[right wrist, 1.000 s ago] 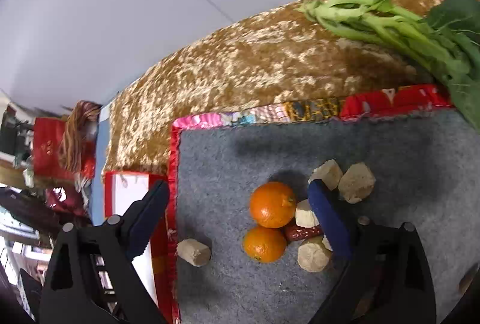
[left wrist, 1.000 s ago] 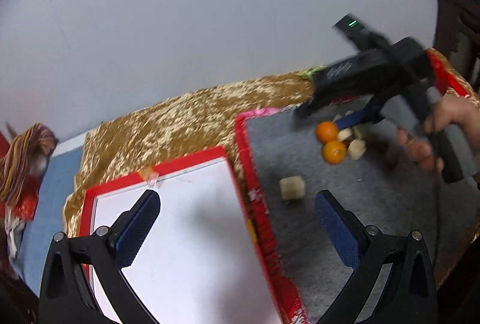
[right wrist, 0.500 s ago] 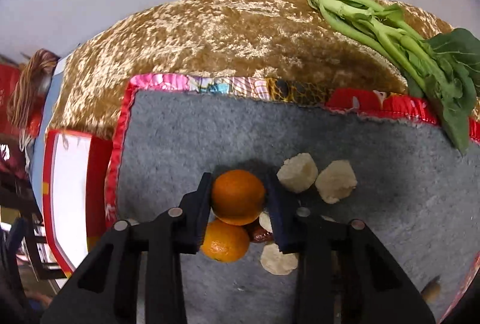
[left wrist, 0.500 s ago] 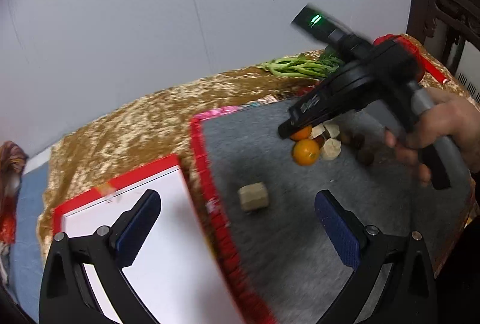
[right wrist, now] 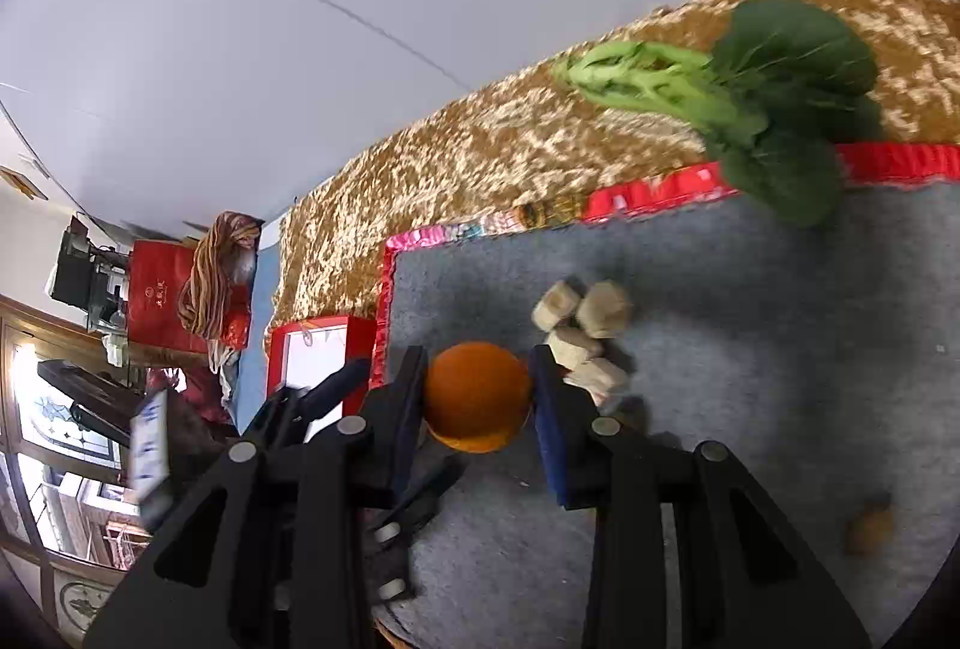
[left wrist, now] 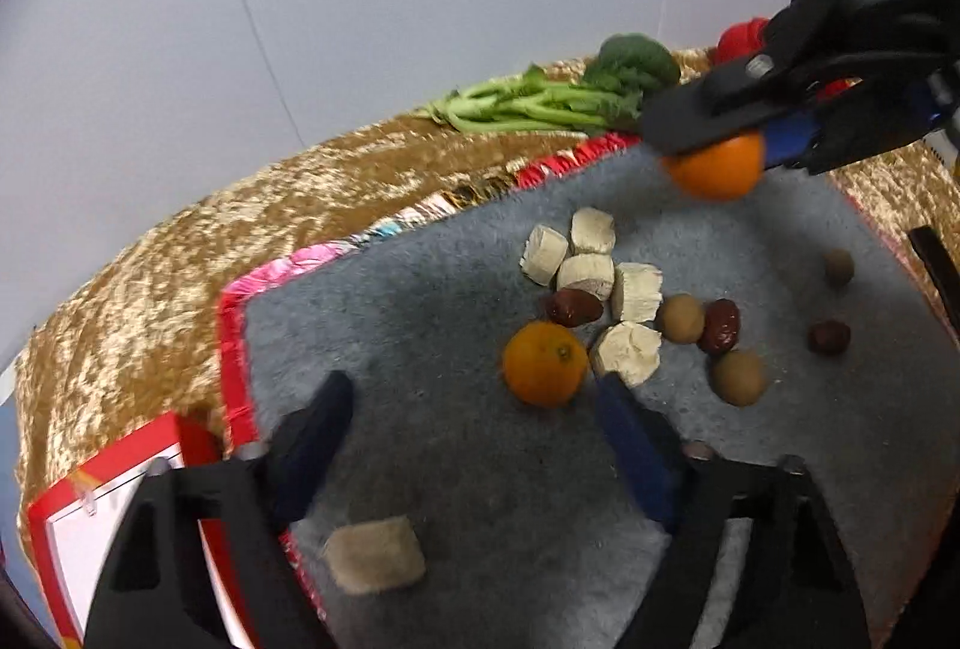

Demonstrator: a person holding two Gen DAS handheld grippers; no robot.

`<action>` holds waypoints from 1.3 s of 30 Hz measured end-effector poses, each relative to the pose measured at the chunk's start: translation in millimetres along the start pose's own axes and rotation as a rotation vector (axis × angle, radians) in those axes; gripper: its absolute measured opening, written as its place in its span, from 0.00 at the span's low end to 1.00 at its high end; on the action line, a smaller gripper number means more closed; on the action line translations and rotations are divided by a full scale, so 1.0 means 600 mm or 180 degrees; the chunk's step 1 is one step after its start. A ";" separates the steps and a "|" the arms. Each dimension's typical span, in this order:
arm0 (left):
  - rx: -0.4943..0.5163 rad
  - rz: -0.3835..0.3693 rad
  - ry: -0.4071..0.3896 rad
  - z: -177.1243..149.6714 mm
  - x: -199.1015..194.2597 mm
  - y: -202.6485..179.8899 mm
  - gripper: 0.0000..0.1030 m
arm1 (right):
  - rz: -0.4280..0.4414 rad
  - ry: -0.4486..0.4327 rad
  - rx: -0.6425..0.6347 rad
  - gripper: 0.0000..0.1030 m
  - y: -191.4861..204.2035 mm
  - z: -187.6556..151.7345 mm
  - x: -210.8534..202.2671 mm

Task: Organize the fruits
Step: 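Grasp an orange with the right tool while the left tool grasps the other orange, then carry both oranges into the white tray and open both tools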

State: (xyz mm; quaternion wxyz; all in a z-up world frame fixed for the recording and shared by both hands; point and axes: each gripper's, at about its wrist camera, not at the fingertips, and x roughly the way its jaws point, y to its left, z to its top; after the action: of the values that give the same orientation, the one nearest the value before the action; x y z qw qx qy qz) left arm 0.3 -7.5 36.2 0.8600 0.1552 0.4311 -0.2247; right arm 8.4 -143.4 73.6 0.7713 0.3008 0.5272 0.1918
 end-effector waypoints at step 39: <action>-0.1721 0.0862 0.0484 -0.296 -0.256 0.267 0.36 | 0.0055 0.1201 -0.1122 0.38 0.317 -0.243 0.292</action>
State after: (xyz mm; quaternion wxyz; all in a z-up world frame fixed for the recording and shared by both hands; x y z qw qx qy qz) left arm -116.5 249.3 69.4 0.8575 -0.0068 0.5137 0.0271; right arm -57.8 144.3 39.6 0.6981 0.1251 0.6175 0.3401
